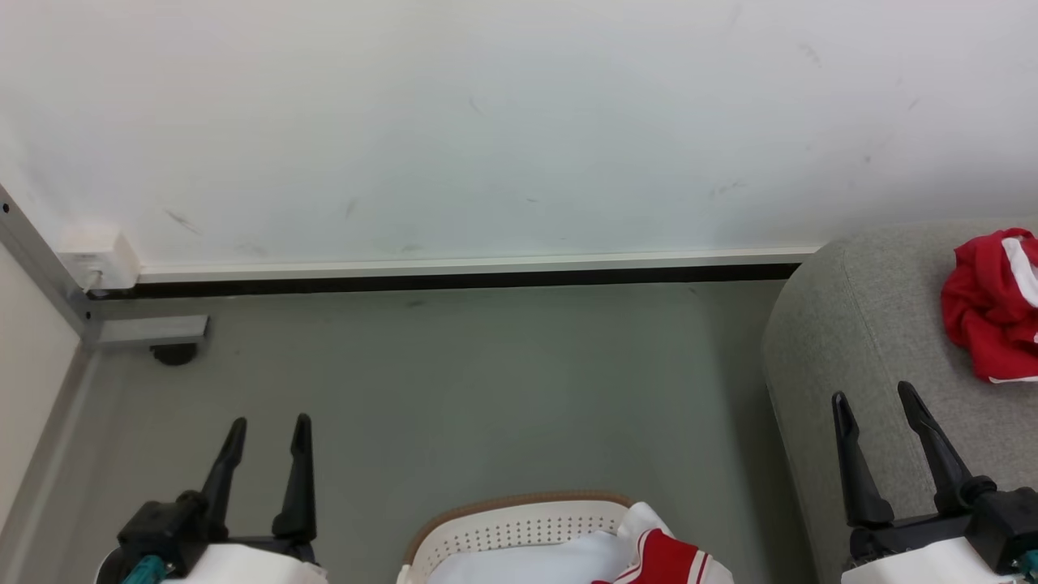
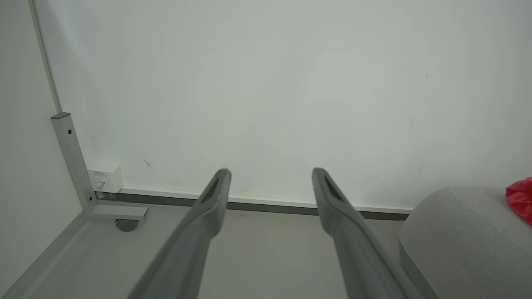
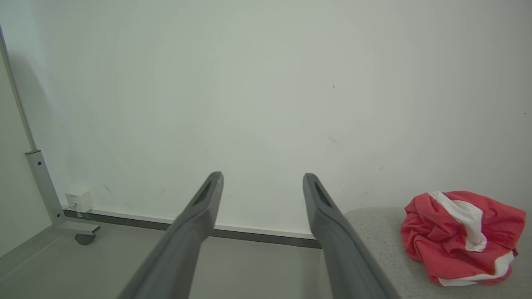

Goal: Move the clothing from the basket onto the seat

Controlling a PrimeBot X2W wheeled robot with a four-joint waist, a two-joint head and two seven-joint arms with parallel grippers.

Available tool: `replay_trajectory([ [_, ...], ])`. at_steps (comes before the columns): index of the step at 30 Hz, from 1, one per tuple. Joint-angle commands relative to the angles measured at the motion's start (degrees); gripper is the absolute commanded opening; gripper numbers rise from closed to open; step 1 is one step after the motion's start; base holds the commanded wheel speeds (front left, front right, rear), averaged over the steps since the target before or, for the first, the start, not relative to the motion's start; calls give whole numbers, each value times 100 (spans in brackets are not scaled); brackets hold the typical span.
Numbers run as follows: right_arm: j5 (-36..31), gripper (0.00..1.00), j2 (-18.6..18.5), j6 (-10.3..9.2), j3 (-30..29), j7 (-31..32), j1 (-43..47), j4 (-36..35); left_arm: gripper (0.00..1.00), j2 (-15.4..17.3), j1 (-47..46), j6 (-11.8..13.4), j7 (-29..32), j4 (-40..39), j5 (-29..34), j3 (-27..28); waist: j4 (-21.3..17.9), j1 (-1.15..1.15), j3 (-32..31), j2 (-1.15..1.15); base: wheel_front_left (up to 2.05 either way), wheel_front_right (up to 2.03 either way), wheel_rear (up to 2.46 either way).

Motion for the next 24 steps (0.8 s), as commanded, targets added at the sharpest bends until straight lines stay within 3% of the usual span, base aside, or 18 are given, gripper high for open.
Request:
replay_trajectory([
  [1,-32,100,-8,-13,19,-18,-56,47,100,-15,-49,-23,-4,20,68,11,-16,0,6,0,0,0,0],
  [11,36,100,-268,-13,16,-18,-338,224,100,-68,-373,-110,-4,199,153,-396,-340,0,440,0,0,0,0],
  [24,155,100,-337,-13,-242,-9,-860,274,100,276,-1383,-113,48,1594,-119,-1423,-1003,0,1539,0,0,0,0],
])
